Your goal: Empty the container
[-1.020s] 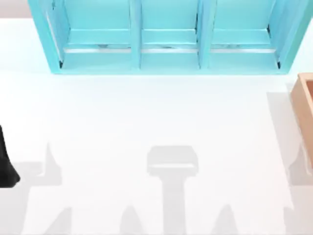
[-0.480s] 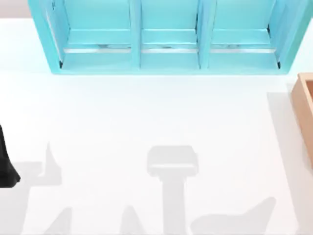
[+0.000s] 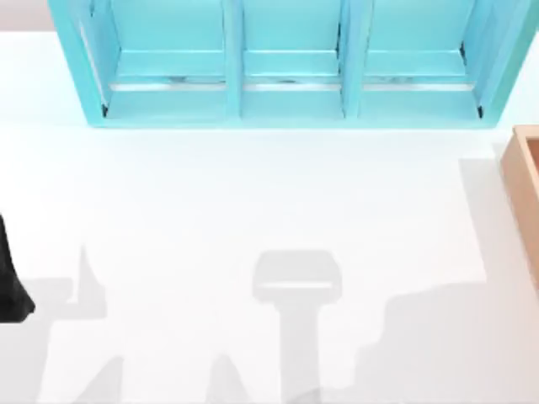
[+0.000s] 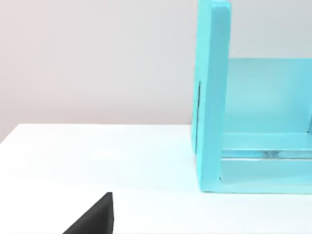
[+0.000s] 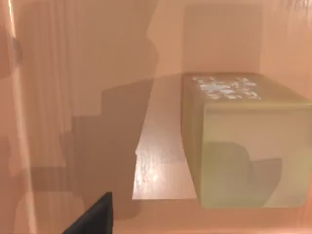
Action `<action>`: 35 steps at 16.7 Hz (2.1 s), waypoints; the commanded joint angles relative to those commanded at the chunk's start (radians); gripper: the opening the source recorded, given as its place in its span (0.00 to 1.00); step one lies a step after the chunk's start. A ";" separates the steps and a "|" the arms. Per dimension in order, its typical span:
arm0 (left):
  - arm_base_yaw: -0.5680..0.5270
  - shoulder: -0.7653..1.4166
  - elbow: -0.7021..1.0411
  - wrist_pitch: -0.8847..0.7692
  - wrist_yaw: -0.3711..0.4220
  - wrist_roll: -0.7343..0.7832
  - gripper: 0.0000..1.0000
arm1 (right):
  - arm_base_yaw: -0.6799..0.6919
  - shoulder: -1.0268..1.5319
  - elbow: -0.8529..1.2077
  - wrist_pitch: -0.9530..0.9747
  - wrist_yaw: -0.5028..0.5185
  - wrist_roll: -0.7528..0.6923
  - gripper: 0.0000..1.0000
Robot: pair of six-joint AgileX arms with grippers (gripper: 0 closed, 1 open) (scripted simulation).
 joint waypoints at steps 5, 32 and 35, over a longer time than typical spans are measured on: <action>0.000 0.000 0.000 0.000 0.000 0.000 1.00 | -0.039 0.107 0.111 -0.112 -0.001 -0.037 1.00; 0.000 0.000 0.000 0.000 0.000 0.000 1.00 | -0.036 0.222 -0.184 0.298 -0.001 -0.031 0.47; 0.000 0.000 0.000 0.000 0.000 0.000 1.00 | -0.036 0.222 -0.184 0.298 -0.001 -0.031 0.25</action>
